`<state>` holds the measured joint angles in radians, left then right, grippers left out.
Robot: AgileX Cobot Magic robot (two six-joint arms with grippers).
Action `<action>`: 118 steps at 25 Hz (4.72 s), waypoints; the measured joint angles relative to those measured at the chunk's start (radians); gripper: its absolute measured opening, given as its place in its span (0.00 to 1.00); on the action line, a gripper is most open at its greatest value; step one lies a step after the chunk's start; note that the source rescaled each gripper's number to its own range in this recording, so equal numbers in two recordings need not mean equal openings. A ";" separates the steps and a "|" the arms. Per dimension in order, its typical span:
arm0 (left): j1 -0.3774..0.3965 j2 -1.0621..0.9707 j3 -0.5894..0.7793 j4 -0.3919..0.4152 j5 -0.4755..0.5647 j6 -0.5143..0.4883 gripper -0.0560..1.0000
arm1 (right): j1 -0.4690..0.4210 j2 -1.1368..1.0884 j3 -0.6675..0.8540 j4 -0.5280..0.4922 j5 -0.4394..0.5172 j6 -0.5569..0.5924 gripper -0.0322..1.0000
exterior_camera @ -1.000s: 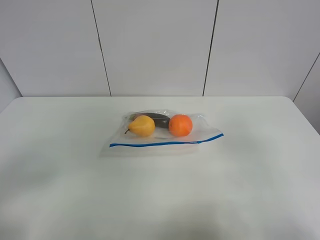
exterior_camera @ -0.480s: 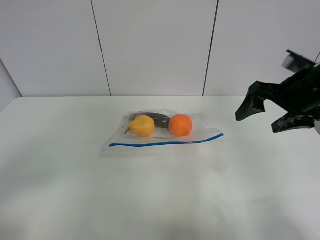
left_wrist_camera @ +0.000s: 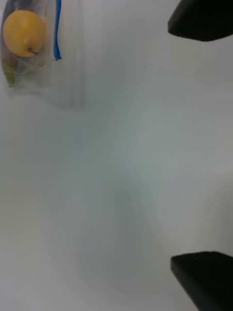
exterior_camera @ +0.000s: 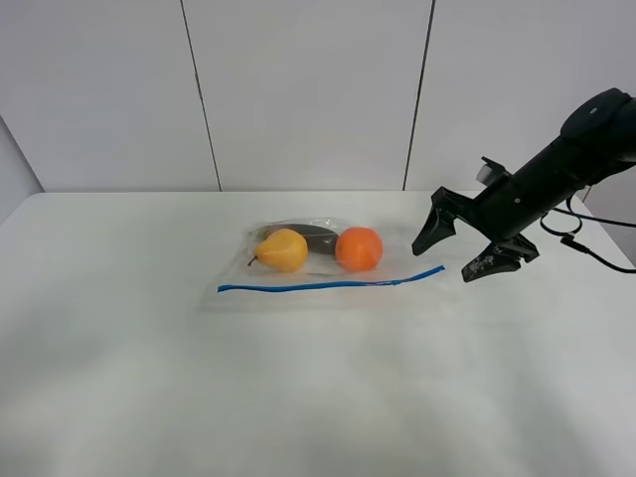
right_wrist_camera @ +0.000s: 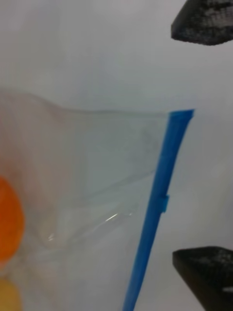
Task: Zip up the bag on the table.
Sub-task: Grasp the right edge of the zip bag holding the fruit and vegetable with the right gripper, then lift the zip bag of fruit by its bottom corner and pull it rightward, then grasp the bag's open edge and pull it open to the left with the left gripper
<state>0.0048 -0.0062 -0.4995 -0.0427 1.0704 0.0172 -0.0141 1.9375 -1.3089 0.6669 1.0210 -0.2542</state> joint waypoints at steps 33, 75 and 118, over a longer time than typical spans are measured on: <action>0.000 0.000 0.000 0.000 0.000 0.000 1.00 | -0.024 0.158 -0.105 0.143 0.142 -0.110 0.28; 0.000 0.000 0.000 0.000 0.000 0.000 1.00 | 0.002 0.158 -0.105 0.371 0.189 -0.187 0.03; 0.000 1.123 -0.553 -0.169 -0.389 0.840 1.00 | 0.078 0.158 -0.105 0.435 0.190 -0.205 0.03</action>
<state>0.0048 1.1166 -1.0527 -0.2114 0.6812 0.8577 0.0637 2.0956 -1.4141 1.1017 1.2108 -0.4592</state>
